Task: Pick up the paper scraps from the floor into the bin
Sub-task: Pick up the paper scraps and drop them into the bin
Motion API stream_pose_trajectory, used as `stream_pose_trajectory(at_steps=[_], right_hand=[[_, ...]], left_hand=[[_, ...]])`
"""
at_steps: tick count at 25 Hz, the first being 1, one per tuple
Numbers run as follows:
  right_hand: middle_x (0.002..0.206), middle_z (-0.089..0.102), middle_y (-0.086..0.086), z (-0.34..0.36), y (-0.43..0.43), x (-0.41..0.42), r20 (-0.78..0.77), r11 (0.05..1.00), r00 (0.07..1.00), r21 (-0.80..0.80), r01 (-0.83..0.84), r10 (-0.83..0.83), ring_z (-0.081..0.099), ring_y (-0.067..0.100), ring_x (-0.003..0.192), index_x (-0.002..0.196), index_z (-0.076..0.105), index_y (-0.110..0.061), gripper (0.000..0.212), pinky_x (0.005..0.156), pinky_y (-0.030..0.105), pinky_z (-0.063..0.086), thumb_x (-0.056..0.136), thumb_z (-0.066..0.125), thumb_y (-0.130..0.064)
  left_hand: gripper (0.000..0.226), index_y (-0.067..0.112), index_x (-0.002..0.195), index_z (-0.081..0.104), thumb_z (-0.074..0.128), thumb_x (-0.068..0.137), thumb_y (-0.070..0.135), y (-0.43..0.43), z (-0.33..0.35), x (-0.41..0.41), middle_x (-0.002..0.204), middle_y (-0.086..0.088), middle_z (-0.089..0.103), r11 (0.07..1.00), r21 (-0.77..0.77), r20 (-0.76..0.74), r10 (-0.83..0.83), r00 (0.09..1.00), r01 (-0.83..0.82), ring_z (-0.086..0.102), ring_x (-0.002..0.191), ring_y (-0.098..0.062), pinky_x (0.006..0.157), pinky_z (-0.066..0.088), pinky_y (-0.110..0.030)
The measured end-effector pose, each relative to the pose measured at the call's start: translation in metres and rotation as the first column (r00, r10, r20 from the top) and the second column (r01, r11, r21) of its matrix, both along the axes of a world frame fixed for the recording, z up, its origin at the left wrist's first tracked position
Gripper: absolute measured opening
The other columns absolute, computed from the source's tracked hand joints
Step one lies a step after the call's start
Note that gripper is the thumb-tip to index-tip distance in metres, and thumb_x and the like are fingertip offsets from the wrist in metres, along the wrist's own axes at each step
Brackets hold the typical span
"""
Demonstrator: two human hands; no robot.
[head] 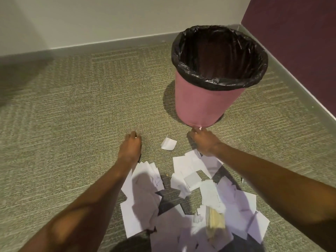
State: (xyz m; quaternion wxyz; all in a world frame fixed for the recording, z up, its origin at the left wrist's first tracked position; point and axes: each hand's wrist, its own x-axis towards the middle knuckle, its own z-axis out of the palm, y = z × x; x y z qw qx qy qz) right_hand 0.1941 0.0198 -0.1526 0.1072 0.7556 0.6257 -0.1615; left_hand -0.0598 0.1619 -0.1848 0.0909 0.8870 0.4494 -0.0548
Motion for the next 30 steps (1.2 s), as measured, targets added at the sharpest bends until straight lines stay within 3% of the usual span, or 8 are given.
stream_pose_trajectory(at_steps=[4, 7, 9, 13, 16, 23, 26, 30], right_hand=[[0.128, 0.050, 0.014, -0.004, -0.008, -0.013, -0.076, 0.994, 0.996, 0.095, 0.045, -0.038, 0.048, 0.033, 0.117, 0.123, 0.058, -0.007, 0.033, 0.089, 0.043, 0.049, 0.090, 0.054, -0.004], [0.125, 0.051, 0.014, -0.006, -0.023, -0.032, -0.176, 0.995, 0.984, 0.101, 0.024, -0.006, 0.047, 0.034, 0.118, 0.119, 0.059, -0.009, 0.027, 0.089, 0.046, 0.049, 0.097, 0.051, -0.022], [0.131, 0.048, 0.015, -0.007, -0.036, -0.047, -0.209, 1.000, 0.978, 0.024, 0.007, -0.002, 0.043, 0.036, 0.122, 0.128, 0.054, -0.012, 0.047, 0.091, 0.048, 0.048, 0.094, 0.054, -0.046], [0.153, 0.023, 0.017, -0.003, -0.057, -0.065, -0.112, 0.980, 0.992, -0.181, -0.083, 0.063, 0.024, 0.041, 0.138, 0.151, 0.023, -0.015, 0.100, 0.101, 0.055, 0.040, 0.076, 0.065, -0.066], [0.158, 0.013, 0.019, -0.003, -0.074, -0.076, -0.089, 0.974, 0.992, -0.199, -0.109, 0.092, 0.018, 0.045, 0.141, 0.152, 0.016, -0.019, 0.105, 0.098, 0.058, 0.042, 0.073, 0.073, -0.058], [0.138, 0.038, 0.019, -0.007, -0.102, -0.107, -0.123, 0.992, 0.985, -0.008, -0.127, 0.125, 0.045, 0.043, 0.114, 0.133, 0.041, -0.013, 0.060, 0.062, 0.043, 0.042, 0.080, 0.069, -0.003], [0.130, 0.044, 0.018, -0.009, -0.113, -0.109, -0.223, 0.989, 0.964, 0.023, -0.147, 0.148, 0.050, 0.041, 0.103, 0.133, 0.043, -0.012, 0.063, 0.062, 0.047, 0.049, 0.076, 0.060, 0.009], [0.115, 0.055, 0.010, -0.003, -0.121, -0.100, -0.371, 0.993, 0.921, 0.056, -0.101, 0.115, 0.060, 0.036, 0.092, 0.127, 0.052, -0.014, 0.054, 0.070, 0.045, 0.052, 0.076, 0.060, 0.004]], left_hand=[[0.011, 0.003, 0.091, 0.064, 0.056, 0.088, -0.002, -0.015, 0.004, 0.001, 0.103, -0.011, 0.055, 0.998, -0.052, 0.159, -0.037, 0.987, 0.046, 0.055, 0.089, -0.029, 0.068, 0.050, -0.040], [0.024, 0.007, 0.114, 0.061, 0.053, 0.093, 0.012, -0.038, 0.011, 0.022, 0.114, -0.011, 0.056, 0.984, -0.149, 0.358, -0.041, 0.933, 0.100, 0.056, 0.102, -0.029, 0.083, 0.049, -0.037], [0.046, 0.016, 0.138, 0.044, 0.053, 0.094, 0.028, -0.053, 0.014, 0.041, 0.132, -0.010, 0.048, 0.953, -0.240, 0.371, -0.086, 0.925, 0.185, 0.049, 0.118, -0.030, 0.093, 0.047, -0.041], [0.078, 0.035, 0.152, 0.014, 0.054, 0.089, 0.055, -0.066, 0.013, 0.063, 0.158, -0.016, 0.013, 0.932, -0.227, 0.103, -0.266, 0.958, 0.283, 0.032, 0.133, -0.040, 0.103, 0.041, -0.050], [0.070, 0.036, 0.147, 0.024, 0.057, 0.088, 0.053, -0.066, 0.011, 0.068, 0.158, -0.016, 0.011, 0.910, -0.083, -0.035, -0.411, 0.911, 0.407, 0.037, 0.125, -0.038, 0.100, 0.043, -0.047], [0.032, 0.012, 0.121, 0.056, 0.062, 0.091, 0.022, -0.060, 0.015, 0.082, 0.139, -0.011, 0.041, 0.895, -0.073, 0.004, -0.441, 0.897, 0.440, 0.044, 0.119, -0.033, 0.087, 0.050, -0.042], [0.023, 0.008, 0.112, 0.060, 0.060, 0.090, 0.006, -0.060, 0.015, 0.083, 0.121, -0.011, 0.051, 0.890, -0.078, 0.096, -0.442, 0.892, 0.450, 0.055, 0.103, -0.031, 0.079, 0.052, -0.042], [0.025, 0.007, 0.114, 0.061, 0.055, 0.090, 0.004, -0.064, 0.014, 0.083, 0.111, -0.011, 0.056, 0.860, 0.009, 0.104, -0.509, 0.855, 0.511, 0.063, 0.090, -0.029, 0.073, 0.052, -0.039]])
